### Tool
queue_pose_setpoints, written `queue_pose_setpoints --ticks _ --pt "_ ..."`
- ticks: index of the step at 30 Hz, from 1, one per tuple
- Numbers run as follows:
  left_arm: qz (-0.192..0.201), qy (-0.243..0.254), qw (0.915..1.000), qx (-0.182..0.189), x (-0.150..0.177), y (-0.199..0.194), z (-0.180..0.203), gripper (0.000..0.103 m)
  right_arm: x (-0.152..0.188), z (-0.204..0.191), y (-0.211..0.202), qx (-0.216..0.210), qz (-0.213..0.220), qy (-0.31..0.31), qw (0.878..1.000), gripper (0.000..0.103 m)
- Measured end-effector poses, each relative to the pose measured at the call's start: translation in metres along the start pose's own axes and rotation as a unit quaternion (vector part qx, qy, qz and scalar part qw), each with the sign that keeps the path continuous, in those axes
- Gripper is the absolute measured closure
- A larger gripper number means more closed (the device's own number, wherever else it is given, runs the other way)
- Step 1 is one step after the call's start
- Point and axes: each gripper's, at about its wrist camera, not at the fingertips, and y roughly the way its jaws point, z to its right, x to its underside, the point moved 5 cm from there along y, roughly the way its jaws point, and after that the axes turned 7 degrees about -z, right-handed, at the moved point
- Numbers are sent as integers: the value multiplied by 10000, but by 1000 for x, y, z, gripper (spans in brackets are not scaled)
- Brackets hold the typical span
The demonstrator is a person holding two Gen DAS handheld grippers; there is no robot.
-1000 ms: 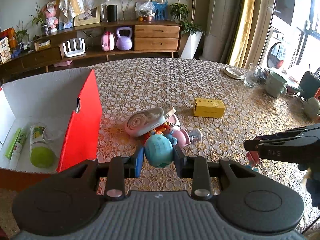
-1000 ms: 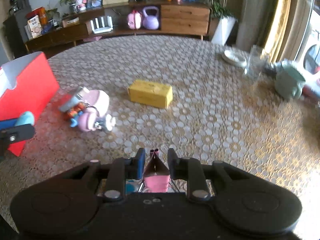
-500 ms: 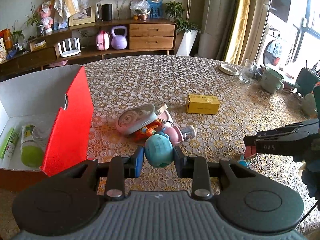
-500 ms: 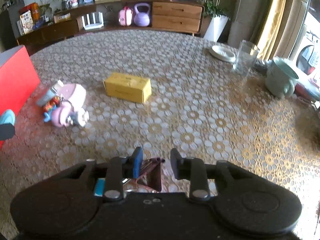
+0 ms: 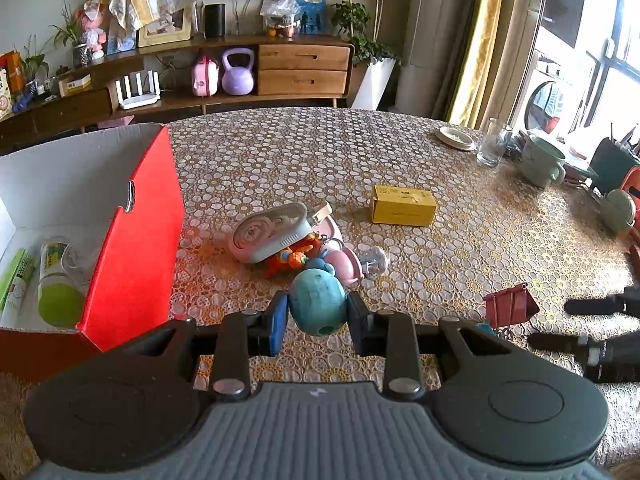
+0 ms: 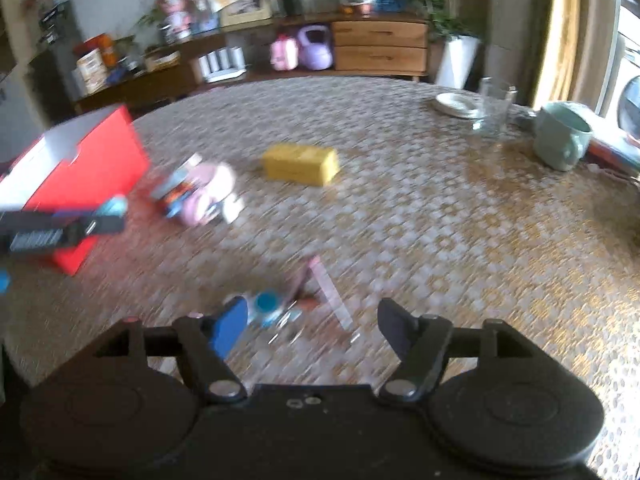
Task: Organize rigid objects
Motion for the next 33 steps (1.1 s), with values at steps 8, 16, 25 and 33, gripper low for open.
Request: queue_pose_setpoints --ticks 8,16,25,33 --pt "-45 -7 10000 -15 2 2 -1 72 4 -23 13 -12 -47 -31 10000 41" --pt "-71 -21 10000 -6 4 4 -2 72 1 -17 17 -271 -108 362 9989 63" --pt "-71 -45 10000 21 5 5 -5 72 -17 -50 22 -184 -84 -319 9993 60" --pt "-64 -94 9999 1 4 6 -8 72 -23 -48 39 199 -226 -681 9972 36"
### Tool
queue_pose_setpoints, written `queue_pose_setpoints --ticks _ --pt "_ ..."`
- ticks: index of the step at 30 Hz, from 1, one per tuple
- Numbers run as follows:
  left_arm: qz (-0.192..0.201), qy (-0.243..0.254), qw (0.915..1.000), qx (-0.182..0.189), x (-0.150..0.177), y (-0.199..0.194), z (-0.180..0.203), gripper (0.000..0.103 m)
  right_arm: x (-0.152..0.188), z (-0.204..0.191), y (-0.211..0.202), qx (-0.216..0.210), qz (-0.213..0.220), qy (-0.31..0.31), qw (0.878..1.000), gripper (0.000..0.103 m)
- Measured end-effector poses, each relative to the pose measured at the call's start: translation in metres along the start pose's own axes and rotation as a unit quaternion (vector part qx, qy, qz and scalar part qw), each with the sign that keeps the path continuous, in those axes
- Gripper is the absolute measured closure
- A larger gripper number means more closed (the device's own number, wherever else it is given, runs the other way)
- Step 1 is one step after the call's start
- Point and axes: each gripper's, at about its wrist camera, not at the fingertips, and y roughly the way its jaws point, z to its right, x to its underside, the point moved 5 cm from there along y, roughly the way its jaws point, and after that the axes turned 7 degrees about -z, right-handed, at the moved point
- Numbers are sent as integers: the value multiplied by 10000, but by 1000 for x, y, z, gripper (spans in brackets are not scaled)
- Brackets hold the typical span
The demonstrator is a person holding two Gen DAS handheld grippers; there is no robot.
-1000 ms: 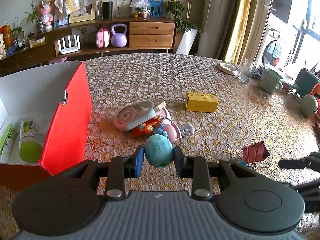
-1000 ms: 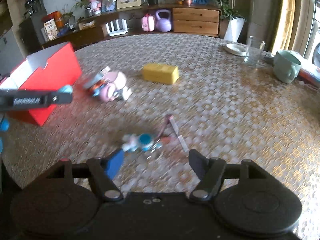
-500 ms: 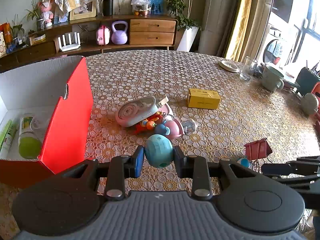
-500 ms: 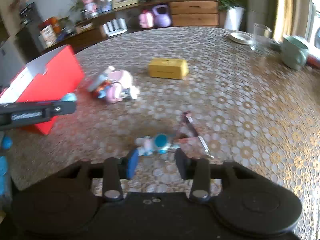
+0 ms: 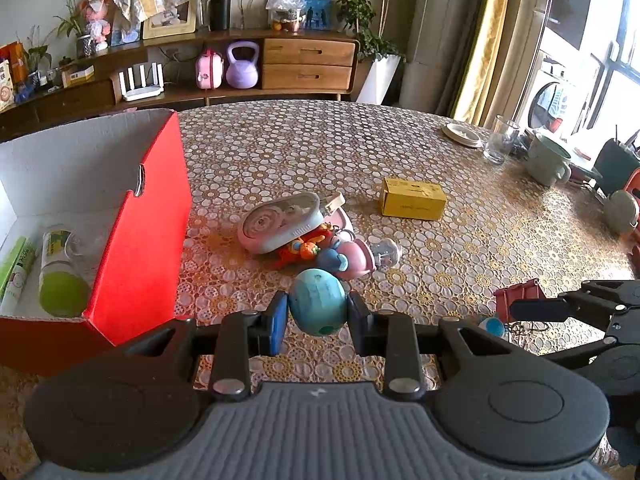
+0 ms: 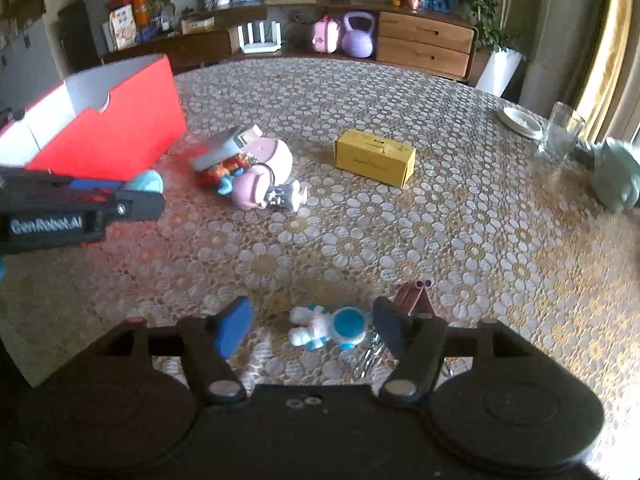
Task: Organize rigid objects
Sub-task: 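Grasp the white-blue astronaut figurine with the right tool, then carry the teal ball and figurine with both tools over the red box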
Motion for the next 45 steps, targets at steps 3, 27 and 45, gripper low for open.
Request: queue_pose_setpoints --ticks 3,27,45 --pt "0 -12 10000 12 0 0 0 72 0 -6 6 250 -41 -364 9990 36" --pt "25 -24 10000 -6 -2 -4 -1 72 14 22 -58 -383 584 665 9953 69" --pt "339 144 9992 184 -18 -75 -12 72 -13 6 -143 -491 1003 501 9925 68"
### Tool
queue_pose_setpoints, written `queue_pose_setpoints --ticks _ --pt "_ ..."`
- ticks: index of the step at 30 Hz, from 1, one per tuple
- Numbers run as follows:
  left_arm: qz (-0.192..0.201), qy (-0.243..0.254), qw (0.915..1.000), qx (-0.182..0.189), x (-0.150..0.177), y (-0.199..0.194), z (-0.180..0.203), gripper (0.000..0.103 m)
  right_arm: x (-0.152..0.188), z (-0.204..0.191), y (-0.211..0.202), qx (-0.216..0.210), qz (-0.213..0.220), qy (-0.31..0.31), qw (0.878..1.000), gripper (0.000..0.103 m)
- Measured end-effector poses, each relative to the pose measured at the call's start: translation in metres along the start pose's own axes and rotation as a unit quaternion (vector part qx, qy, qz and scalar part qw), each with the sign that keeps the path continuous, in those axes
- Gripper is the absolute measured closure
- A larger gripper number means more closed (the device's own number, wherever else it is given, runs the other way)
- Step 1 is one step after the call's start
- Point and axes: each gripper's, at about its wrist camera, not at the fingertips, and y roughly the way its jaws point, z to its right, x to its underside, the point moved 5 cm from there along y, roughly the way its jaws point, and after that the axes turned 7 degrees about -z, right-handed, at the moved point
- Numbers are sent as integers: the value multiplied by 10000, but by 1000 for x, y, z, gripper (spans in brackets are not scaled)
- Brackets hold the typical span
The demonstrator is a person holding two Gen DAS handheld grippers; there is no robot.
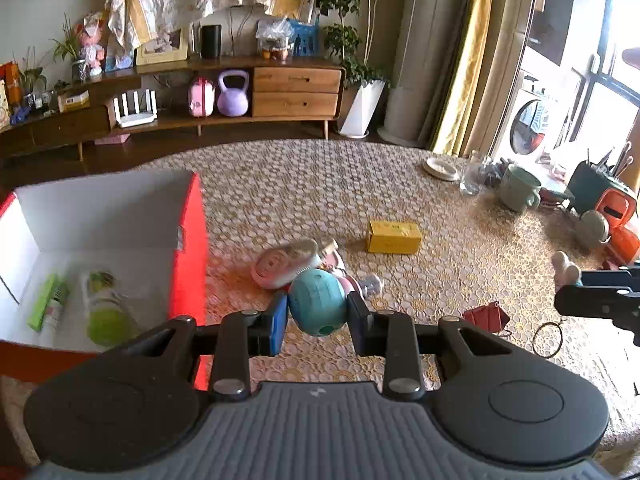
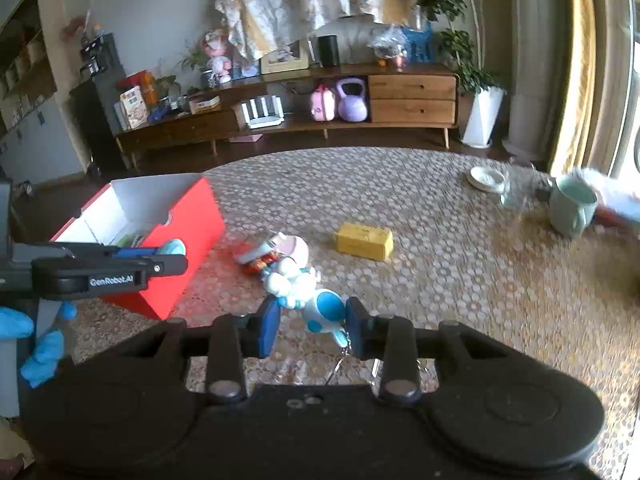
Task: Organize rigid objects
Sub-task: 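Carry the teal ball and figurine with both tools over the red box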
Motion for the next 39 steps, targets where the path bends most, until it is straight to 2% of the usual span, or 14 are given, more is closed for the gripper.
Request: queue_pose_setpoints --ticks 8,13,23,30,39 --pt "39 37 9998 -193 -14 -37 -37 72 -32 -54 -5 2 65 -587 9983 68" --pt "80 53 9994 -331 -22 -59 -69 72 -53 -96 -4 -144 162 -966 9951 68" --pt "236 -30 9967 -774 -42 -91 -144 72 -88 -176 28 -359 186 -1617 9860 68" --pt "-8 -146 9961 -869 -47 -78 -192 72 -104 -222 66 -323 117 -1937 9805 68" --pt "-489 -292 9930 -1033 -39 -19 -239 72 -119 -252 136 -12 -45 -2265 9740 68"
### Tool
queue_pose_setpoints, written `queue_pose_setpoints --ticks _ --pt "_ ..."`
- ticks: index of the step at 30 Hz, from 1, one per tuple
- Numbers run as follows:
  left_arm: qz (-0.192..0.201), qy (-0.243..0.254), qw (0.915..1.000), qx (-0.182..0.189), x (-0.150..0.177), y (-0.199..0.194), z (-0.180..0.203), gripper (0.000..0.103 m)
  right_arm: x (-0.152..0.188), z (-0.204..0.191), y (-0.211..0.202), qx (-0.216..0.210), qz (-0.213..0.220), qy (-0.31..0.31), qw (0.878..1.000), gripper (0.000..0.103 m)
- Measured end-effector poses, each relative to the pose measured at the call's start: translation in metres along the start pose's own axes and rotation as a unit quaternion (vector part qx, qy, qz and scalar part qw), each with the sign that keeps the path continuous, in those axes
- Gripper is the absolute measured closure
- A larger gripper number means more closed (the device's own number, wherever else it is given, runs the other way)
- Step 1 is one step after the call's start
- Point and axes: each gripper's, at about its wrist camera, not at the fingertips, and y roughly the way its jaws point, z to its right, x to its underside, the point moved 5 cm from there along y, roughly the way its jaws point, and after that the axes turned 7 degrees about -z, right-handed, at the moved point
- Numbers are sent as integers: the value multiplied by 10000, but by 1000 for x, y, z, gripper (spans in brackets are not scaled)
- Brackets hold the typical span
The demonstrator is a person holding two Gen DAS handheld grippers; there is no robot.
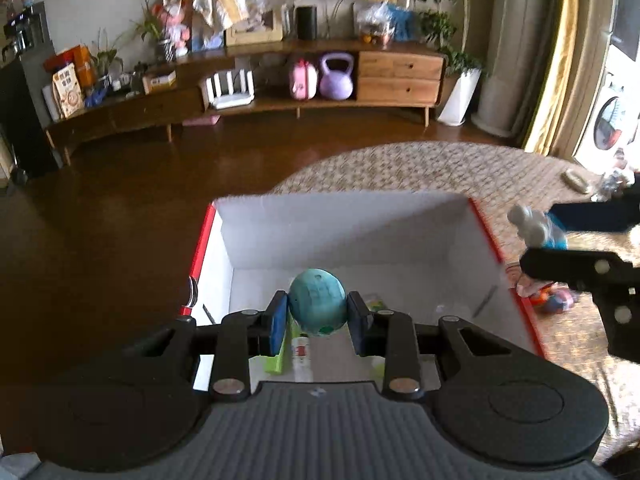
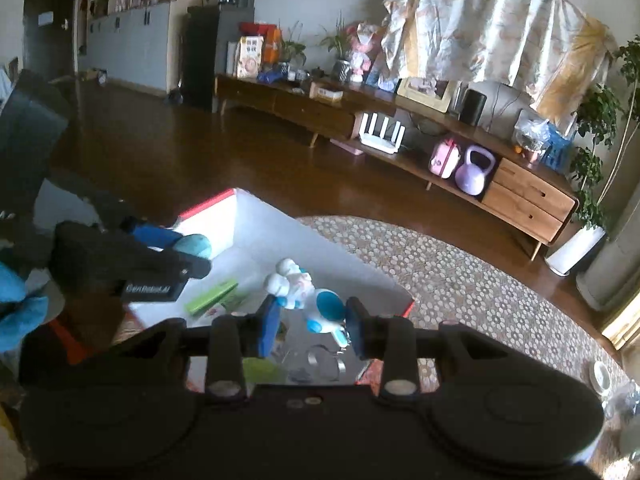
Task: Organize rigid objects
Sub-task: 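Carry the teal ball and figurine with both tools over the red box, then open the left tool to drop the teal ball while the right tool releases the figurine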
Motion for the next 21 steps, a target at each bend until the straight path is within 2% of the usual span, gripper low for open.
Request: queue_pose_setpoints --ticks 11,21 --pt "-639 -71 9979 54 0 77 -7 72 1 4 96 -72 -741 109 9972 68" --pt "-1319 175 9908 227 5 106 3 72 20 -2 121 -333 -1304 300 9904 68"
